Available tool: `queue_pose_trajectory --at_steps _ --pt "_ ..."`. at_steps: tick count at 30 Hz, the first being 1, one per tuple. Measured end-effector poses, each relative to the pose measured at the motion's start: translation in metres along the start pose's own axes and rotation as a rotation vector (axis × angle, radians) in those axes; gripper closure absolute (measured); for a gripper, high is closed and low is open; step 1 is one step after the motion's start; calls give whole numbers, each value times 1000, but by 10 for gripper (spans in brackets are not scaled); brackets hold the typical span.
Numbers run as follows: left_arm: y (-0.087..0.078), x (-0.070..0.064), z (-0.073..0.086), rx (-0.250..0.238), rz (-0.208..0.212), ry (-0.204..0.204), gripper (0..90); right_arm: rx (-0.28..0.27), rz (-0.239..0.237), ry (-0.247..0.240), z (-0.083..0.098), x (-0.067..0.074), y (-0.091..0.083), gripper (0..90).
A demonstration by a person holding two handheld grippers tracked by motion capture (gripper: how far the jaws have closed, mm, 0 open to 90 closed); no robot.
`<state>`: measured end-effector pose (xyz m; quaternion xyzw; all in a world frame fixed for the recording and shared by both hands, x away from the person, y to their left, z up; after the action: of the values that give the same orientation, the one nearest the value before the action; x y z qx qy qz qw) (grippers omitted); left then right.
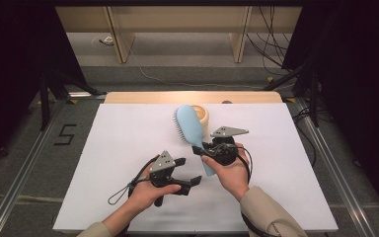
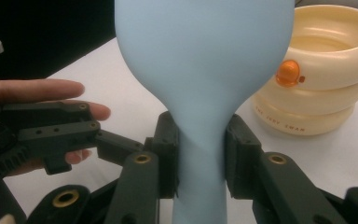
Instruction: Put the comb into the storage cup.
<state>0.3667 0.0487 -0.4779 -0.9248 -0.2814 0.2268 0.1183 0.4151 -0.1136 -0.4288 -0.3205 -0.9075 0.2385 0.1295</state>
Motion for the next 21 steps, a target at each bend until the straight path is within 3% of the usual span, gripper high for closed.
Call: queue_pose_trajectory --at_steps 21 --pt "13 0 -3 -2 35 -59 171 -26 -8 -26 -4 13 5 702"
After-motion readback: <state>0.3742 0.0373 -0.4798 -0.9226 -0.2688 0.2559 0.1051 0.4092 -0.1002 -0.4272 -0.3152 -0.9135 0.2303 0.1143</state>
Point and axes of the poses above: each handheld gripper's, and its own axes: y roughly forward along the jaws, z roughly out of its underside, x roughly to its left, the point moved 3 cm from there along y, roughly forward along the jaws, and after that the axes turned 7 degrees about -y, right-handed, at the moved point
